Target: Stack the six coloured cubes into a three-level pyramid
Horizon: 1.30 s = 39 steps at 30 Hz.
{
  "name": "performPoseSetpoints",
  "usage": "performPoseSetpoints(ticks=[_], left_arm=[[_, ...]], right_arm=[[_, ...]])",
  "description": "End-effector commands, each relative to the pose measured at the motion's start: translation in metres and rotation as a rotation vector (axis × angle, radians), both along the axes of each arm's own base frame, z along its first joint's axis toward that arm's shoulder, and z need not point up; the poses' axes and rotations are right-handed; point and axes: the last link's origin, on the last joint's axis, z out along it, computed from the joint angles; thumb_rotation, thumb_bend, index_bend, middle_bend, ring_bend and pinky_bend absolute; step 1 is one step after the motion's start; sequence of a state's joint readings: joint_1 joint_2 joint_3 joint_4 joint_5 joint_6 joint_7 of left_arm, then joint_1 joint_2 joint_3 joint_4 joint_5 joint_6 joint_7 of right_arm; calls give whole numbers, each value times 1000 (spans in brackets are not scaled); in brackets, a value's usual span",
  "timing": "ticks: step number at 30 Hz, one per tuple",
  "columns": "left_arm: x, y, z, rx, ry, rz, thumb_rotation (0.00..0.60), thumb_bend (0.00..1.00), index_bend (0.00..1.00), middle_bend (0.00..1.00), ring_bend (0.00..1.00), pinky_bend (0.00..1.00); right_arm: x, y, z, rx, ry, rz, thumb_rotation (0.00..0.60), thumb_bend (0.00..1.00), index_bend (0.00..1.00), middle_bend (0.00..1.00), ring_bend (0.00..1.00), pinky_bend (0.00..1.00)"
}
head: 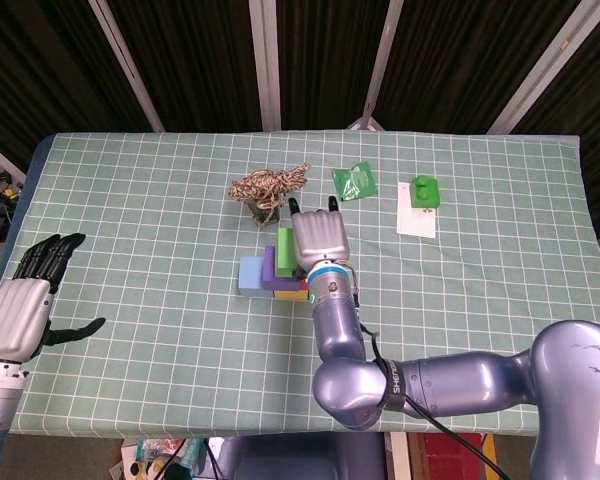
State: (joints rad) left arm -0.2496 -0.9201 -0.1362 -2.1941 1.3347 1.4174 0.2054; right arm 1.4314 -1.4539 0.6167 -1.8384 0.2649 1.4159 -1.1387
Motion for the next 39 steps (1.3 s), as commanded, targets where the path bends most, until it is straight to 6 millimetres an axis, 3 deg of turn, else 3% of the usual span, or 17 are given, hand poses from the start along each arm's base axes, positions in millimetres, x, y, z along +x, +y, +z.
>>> performPoseSetpoints(ticks=[1,39], left_arm=[[0,0,0,-1,1,0,600,146,0,57,0,0],[2,-1,1,0,-5,-6,600,146,0,57,0,0]], right_arm=[[0,0,0,1,5,-3,600,183,76,567,329,0],[3,4,1,-11,75,-25,600,183,76,567,329,0]])
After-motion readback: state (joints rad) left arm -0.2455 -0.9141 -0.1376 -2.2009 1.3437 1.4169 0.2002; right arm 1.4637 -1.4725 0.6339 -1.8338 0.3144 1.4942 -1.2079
